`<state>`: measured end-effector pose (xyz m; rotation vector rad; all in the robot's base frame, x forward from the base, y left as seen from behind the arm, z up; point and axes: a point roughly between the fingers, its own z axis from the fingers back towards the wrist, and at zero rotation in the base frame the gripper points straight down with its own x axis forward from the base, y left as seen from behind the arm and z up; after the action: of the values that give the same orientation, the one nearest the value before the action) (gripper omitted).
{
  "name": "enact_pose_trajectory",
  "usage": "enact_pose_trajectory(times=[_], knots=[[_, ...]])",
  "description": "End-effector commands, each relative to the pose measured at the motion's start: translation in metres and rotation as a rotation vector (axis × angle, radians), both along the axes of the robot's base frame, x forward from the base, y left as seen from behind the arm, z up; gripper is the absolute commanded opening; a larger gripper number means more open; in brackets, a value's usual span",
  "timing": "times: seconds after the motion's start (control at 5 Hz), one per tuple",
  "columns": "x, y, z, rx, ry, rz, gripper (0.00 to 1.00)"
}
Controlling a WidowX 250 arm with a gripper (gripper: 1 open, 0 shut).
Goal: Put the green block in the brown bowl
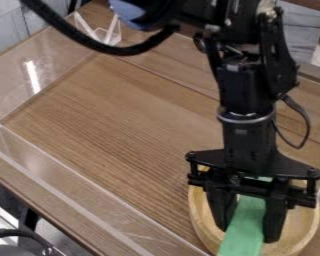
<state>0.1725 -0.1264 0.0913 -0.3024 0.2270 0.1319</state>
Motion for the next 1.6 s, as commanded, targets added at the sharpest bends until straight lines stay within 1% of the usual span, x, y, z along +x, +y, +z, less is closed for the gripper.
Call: enact_pose_trajectory(times=[0.0, 0.8, 1.4], knots=[[0.0123, -0.0030, 0.0123, -0.027, -0.045, 0.007, 0.00], [0.0110, -0.0047, 0.0142, -0.047, -0.039, 0.001, 0.00], [0.0127, -0.0055, 0.0155, -0.061, -0.034, -0.002, 0.00]])
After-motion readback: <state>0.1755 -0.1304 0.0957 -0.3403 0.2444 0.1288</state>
